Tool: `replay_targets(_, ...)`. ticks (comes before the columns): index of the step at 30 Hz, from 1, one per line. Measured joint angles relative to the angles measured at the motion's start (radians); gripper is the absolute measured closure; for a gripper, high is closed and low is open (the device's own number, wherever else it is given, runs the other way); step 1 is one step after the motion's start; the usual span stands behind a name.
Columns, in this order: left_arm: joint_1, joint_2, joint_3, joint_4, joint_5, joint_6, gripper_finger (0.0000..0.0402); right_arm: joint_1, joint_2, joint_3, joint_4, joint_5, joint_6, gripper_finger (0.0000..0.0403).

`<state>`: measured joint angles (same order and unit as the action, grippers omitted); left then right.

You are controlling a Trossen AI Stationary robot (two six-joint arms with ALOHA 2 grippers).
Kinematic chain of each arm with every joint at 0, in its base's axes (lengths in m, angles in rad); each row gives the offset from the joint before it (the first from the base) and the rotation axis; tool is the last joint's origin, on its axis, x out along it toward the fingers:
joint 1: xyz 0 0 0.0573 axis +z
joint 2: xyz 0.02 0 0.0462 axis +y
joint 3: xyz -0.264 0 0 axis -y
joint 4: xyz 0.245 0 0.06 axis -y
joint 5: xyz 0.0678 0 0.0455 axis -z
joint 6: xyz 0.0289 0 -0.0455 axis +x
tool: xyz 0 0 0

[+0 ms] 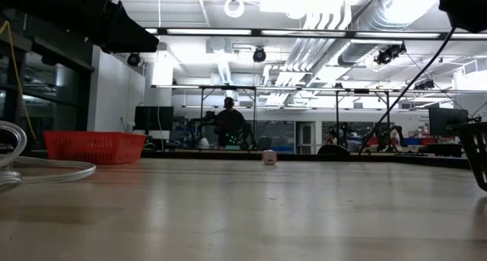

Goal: Pick & Place Office items
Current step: Put the pink charger adapter into the black bin

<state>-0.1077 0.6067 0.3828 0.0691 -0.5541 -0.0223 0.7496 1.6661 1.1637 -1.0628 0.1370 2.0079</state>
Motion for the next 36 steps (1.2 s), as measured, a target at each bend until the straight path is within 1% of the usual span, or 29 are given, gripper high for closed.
replay_targets(9, 0.0, 0.0, 0.0, 0.0, 0.0, 0.0, 0.0175, -0.027, -0.049, 0.0, -0.005, 0.058, -0.078, 0.0253)
replay_targets(13, 0.0, 0.0, 0.0, 0.0, 0.0, 0.0, 0.0175, -0.058, -0.074, 0.0, -0.004, 0.117, -0.158, 0.0253)
replay_targets(16, 0.0, 0.0, 0.0, 0.0, 0.0, 0.0, 0.0175, -0.096, -0.093, 0.0, 0.002, 0.189, -0.261, 0.0253)
replay_targets(19, 0.0, 0.0, 0.0, 0.0, 0.0, 0.0, 0.0175, -0.149, -0.105, 0.0, 0.019, 0.256, -0.397, 0.0253)
replay_targets(23, 0.0, 0.0, 0.0, 0.0, 0.0, 0.0, 0.0175, -0.235, -0.112, 0.0, 0.06, 0.305, -0.599, 0.0253)
replay_targets(28, 0.0, 0.0, 0.0, 0.0, 0.0, 0.0, 0.0175, -0.367, -0.12, 0.0, 0.175, 0.292, -0.855, 0.0254)
replay_targets(31, 0.0, 0.0, 0.0, 0.0, 0.0, 0.0, 0.0175, -0.447, -0.125, 0.0, 0.255, 0.263, -0.99, 0.0254)
replay_targets(36, 0.0, 0.0, 0.0, 0.0, 0.0, 0.0, 0.0175, -0.582, -0.124, 0.0, 0.365, 0.183, -1.172, 0.0254)
